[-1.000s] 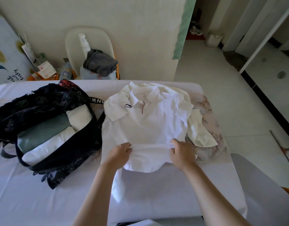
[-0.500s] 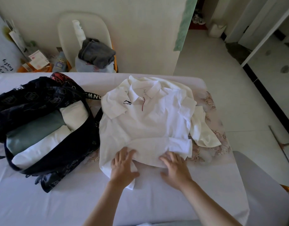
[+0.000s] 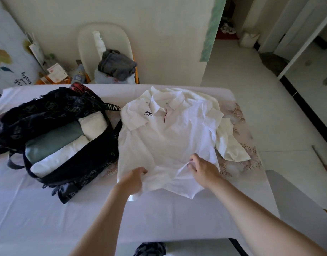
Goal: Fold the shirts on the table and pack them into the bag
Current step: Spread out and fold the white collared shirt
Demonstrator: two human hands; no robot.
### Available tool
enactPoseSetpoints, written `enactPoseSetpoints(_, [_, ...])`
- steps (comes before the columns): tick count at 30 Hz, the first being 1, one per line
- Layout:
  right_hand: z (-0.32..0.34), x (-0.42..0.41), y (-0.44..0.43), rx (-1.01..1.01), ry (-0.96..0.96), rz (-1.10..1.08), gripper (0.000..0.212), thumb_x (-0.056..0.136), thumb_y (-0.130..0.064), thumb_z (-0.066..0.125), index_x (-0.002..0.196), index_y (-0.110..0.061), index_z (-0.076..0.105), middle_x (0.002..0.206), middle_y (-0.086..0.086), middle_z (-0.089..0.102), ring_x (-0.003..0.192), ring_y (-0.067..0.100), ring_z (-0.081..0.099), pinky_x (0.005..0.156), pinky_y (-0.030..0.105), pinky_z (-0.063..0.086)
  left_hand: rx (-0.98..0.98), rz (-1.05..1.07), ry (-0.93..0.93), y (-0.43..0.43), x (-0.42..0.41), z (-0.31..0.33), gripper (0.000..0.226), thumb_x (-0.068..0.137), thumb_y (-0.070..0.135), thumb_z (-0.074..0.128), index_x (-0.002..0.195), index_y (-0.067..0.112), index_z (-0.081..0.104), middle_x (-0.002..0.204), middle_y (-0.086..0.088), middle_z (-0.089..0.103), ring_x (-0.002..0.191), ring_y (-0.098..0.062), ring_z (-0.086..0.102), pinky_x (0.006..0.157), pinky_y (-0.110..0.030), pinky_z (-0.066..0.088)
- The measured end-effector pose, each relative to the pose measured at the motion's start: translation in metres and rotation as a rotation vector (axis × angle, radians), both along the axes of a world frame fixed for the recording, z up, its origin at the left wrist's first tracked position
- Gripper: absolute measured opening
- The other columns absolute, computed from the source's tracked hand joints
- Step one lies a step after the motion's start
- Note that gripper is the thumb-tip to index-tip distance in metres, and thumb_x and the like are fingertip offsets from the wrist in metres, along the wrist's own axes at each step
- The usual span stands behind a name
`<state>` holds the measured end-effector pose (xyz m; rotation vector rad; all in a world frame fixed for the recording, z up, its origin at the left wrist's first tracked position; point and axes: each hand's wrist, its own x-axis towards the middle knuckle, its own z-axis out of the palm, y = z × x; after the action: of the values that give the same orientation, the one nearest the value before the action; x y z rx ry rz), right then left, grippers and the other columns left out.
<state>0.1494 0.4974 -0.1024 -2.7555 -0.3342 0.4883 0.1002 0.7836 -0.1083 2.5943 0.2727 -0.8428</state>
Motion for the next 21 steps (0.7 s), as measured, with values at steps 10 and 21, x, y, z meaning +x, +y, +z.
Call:
enactPoseSetpoints(10, [0.022,-0.059,-0.027,-0.486,0.594,0.159,0.06,0.063,-0.067,0.073,0.097,-0.018,0.065,0.097,0.0,0.065,0.086,0.023,0.063,0.072,0.027,0.05,0.101,-0.376,0.567,-0.017,-0.068,0.026,0.062,0.084,0.006,0.042,0.129,0.045,0.06,0.131,0.006,0.05,0.114,-0.022,0.053,0.103,-0.028,0.043])
enactPoseSetpoints(21, [0.035,-0.04,0.001,-0.072,0.299,0.058,0.017,0.091,-0.036,0.047,0.095,-0.034,0.064,0.111,-0.008,0.064,0.102,0.018,0.061,0.087,0.029,0.05,-0.145,-0.026,-0.104,-0.039,-0.019,0.032,0.035,0.095,0.018,0.045,0.116,0.034,0.066,0.122,0.004,0.064,0.106,-0.016,0.06,0.085,-0.022,0.046])
